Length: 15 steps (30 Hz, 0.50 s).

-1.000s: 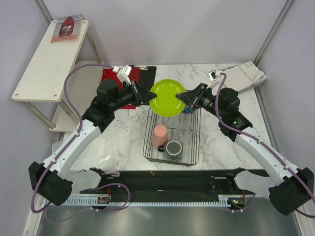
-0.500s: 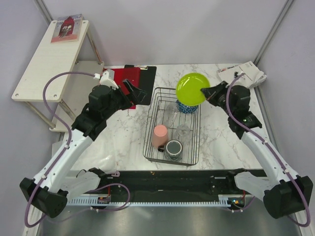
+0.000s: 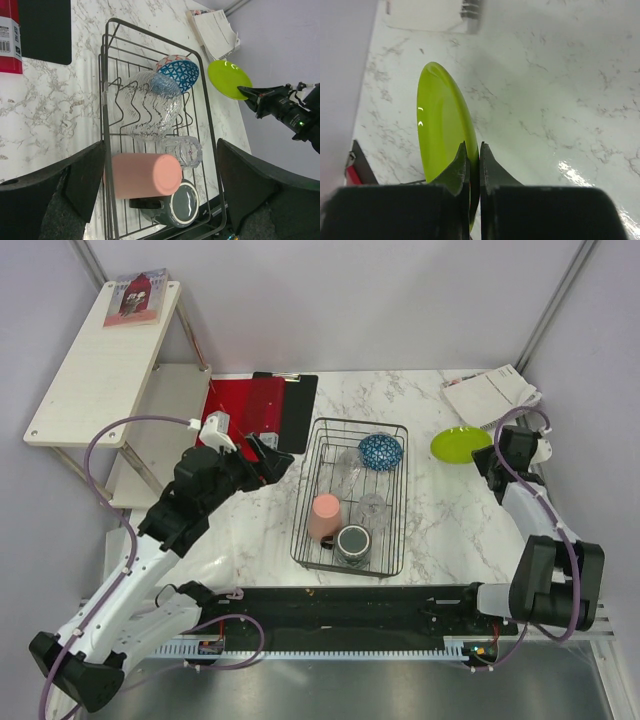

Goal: Unload the mixed dishes from the dish rack
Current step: Place the plate at the center of the board.

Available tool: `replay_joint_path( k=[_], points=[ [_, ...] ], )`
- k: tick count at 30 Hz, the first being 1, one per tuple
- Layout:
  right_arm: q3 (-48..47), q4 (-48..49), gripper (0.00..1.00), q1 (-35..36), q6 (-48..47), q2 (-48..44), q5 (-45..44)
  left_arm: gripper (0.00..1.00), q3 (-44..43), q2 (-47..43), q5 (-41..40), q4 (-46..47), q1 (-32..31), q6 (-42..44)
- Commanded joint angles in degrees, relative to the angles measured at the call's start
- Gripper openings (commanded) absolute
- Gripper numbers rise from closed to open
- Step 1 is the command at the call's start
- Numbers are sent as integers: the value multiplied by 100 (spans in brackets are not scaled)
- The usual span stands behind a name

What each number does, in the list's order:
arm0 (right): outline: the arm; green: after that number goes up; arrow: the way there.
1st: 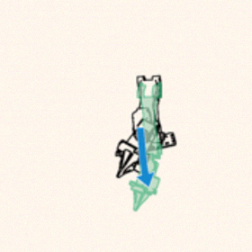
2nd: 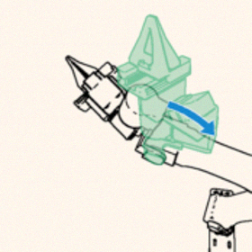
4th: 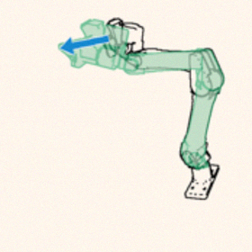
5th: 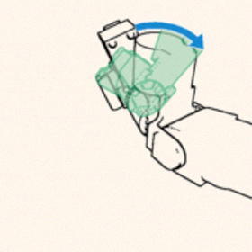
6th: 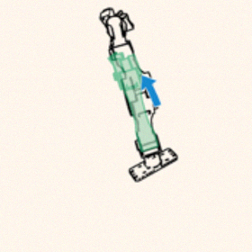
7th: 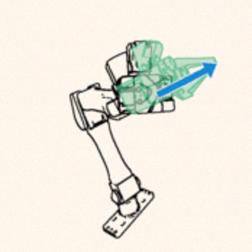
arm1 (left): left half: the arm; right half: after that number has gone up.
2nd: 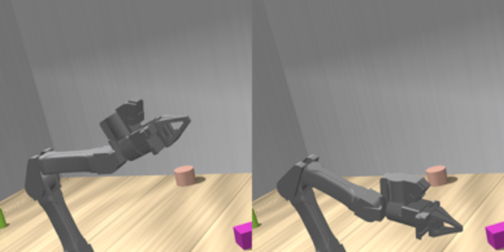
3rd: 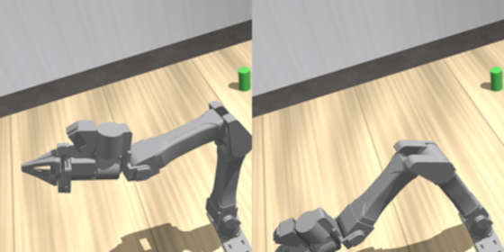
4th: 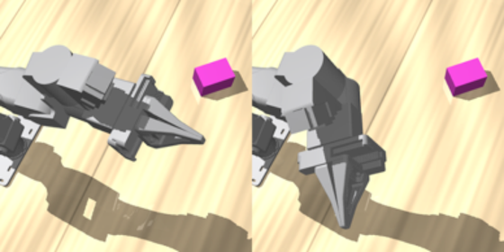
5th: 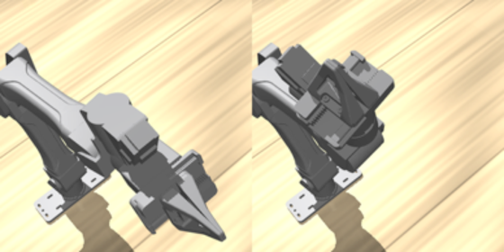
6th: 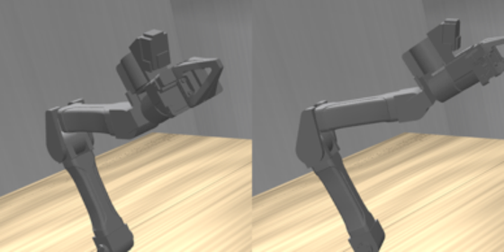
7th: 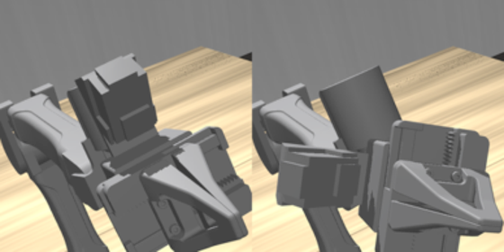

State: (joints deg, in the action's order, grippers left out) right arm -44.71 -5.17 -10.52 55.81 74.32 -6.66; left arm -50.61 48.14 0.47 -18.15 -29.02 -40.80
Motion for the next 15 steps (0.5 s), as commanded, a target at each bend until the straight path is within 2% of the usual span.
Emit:
replay_joint_path(
  k=[1,5,9,12,15],
  points=[
    [15,621,12,15,-183,397,-38,96,156,-130,32,110,-25,63],
    [41,868,24,15,-387,968,59,94,236,-42,164,110,-25,-7],
    [-160,957,26,15,-431,1373,24,93,288,37,339,101,-25,-86],
    [-512,641,22,15,-501,1751,-11,92,350,55,357,84,-25,-113],
    [-574,526,31,15,-519,1875,32,91,385,38,366,75,-25,-113]
  ],
)
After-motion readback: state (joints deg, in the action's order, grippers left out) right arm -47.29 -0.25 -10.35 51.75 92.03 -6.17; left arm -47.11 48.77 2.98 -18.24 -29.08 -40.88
